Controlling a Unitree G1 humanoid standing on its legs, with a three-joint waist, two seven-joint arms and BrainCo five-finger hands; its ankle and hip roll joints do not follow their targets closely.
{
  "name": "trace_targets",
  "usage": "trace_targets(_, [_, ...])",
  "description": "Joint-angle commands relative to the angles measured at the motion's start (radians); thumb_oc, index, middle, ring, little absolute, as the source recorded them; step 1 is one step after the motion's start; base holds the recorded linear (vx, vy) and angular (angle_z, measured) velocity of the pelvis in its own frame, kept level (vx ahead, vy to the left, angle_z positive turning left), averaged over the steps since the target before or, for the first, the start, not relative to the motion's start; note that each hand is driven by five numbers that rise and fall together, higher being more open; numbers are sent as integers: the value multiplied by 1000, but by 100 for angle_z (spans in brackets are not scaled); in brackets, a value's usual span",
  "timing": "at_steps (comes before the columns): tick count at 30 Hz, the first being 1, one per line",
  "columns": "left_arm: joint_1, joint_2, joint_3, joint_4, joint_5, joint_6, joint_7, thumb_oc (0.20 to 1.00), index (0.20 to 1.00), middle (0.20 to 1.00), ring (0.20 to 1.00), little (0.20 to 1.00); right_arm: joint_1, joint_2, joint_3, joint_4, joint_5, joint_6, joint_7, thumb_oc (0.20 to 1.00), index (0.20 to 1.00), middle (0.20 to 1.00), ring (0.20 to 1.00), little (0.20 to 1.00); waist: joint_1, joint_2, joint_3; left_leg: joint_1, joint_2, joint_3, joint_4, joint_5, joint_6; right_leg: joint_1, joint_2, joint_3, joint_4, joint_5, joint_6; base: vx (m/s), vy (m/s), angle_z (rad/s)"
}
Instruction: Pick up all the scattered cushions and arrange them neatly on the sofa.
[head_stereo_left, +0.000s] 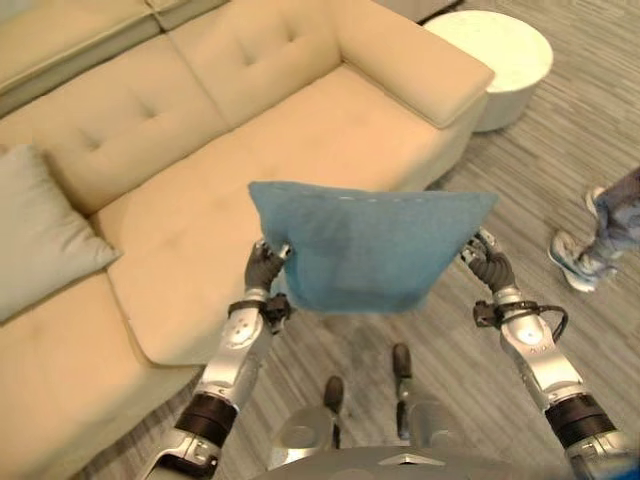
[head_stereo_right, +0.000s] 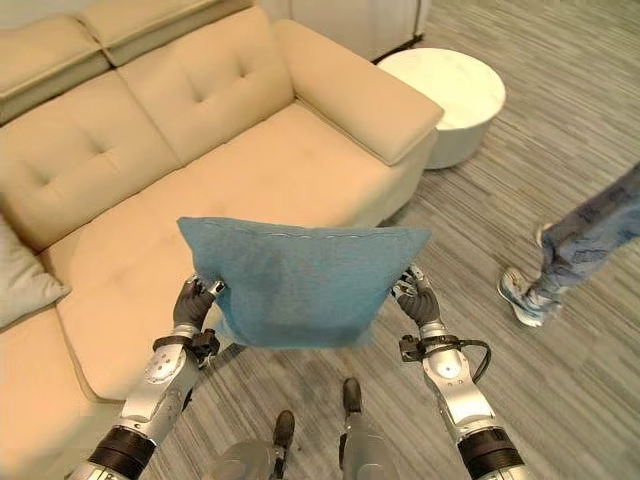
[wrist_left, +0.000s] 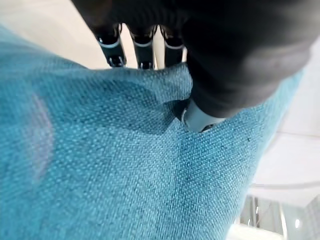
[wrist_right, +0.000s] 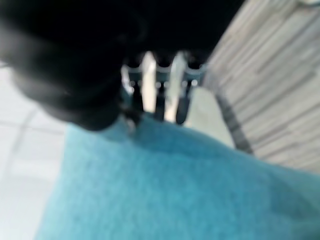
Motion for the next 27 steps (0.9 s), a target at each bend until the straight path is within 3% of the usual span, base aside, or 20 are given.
trace_targets(1, [-56, 22, -57, -125, -8, -95, -74, 200, 200, 200, 200, 200, -42, -12, -31, -99, 11, -103, -11, 200, 200, 200, 200, 200, -25, -40, -58, -76, -32, 173, 321, -117, 44, 92, 8, -24, 1, -165, 16, 118, -257, 146])
trace_targets(3, [-57, 23, -65, -128, -7, -91, -79, 200, 200, 200, 200, 200, -32, -14, -38, -106, 10, -101, -13, 200, 200, 200, 200, 200, -32, -40, -51, -100, -12, 200, 363, -111, 51, 110, 10, -45, -4, -175, 5, 125, -155, 80])
trace_targets(5, [-67, 15, -84, -118, -5, -80, -84, 200, 200, 200, 200, 200, -4, -17, -67, -127, 15, -105, -20, 200, 200, 200, 200, 200, -49, -49, -53, -105, -18, 263, 239, -153, 64, 140, -6, -104, -31, -196, 8, 174, -108, 70])
trace_targets(9, [-101, 8, -101, -99, 21, -72, -76, 200, 200, 200, 200, 200, 5, -18, -85, -131, 9, -101, -39, 200, 200, 200, 200, 200, -79, -54, -68, -130, -46, 304, 53, -67, 43, 160, -17, -171, -48, -202, 10, 143, 5, 96])
trace_targets(10, [-116, 10, -102, -94, 28, -70, -64, 200, 200, 200, 200, 200, -1, -14, -87, -127, 0, -93, -54, 200, 200, 200, 200, 200, -79, -60, -73, -159, -54, 314, 2, -39, 22, 178, -13, -193, -50, -215, 14, 145, 29, 32])
trace_targets(13, [-99, 10, -102, -102, 12, -69, -67, 200, 200, 200, 200, 200, 7, 3, -75, -136, -9, -89, -38, 200, 200, 200, 200, 200, -76, -56, -95, -106, -59, 289, -28, -38, 38, 199, -18, -194, -10, -241, 25, 408, 166, 0])
trace_targets(17, [-90, 28, -99, -109, 11, -62, -68, 200, 200, 200, 200, 200, -2, 20, -61, -126, -20, -82, -25, 200, 200, 200, 200, 200, -60, -63, -112, -64, -70, 291, -13, -82, 70, 211, -37, -165, 60, -261, 39, 393, 211, -43])
trace_targets(18, [-86, 50, -91, -119, 13, -57, -71, 200, 200, 200, 200, 200, -22, 28, -46, -114, -23, -76, -15, 200, 200, 200, 200, 200, -49, -61, -109, -16, -75, 298, -17, -110, 98, 184, -57, -156, 188, -251, 64, 237, 158, -67])
trace_targets(20, [-86, 50, -90, -119, 12, -57, -71, 200, 200, 200, 200, 200, -23, 28, -45, -113, -23, -76, -15, 200, 200, 200, 200, 200, -45, -63, -107, -13, -77, 303, -18, -110, 99, 179, -60, -151, 201, -257, 66, 188, 138, -80])
trace_targets(21, [-85, 64, -81, -131, 9, -59, -67, 200, 200, 200, 200, 200, -38, 32, -35, -113, -26, -73, -7, 200, 200, 200, 200, 200, -44, -63, -94, 21, -85, 310, -25, -125, 127, 114, -81, -129, 358, -217, 93, 200, 164, -43])
trace_targets(23, [-85, 73, -73, -138, 15, -63, -65, 200, 200, 200, 200, 200, -45, 40, -28, -114, -25, -75, 1, 200, 200, 200, 200, 200, -43, -56, -79, 45, -88, 313, -31, -133, 143, 56, -95, -120, 454, -191, 101, 232, 165, -27])
trace_targets(24, [-80, 76, -64, -140, 17, -67, -67, 200, 200, 200, 200, 200, -49, 47, -24, -104, -20, -74, 9, 200, 200, 200, 200, 200, -30, -49, -75, 63, -88, 316, -46, -132, 145, 26, -93, -125, 419, -221, 91, 159, 79, -20])
trace_targets(27, [-72, 75, -59, -144, 12, -69, -74, 200, 200, 200, 200, 200, -49, 42, -21, -97, -20, -74, 15, 200, 200, 200, 200, 200, -23, -38, -76, 79, -80, 307, -68, -121, 137, 23, -59, -111, 315, -234, 81, 211, -19, -3])
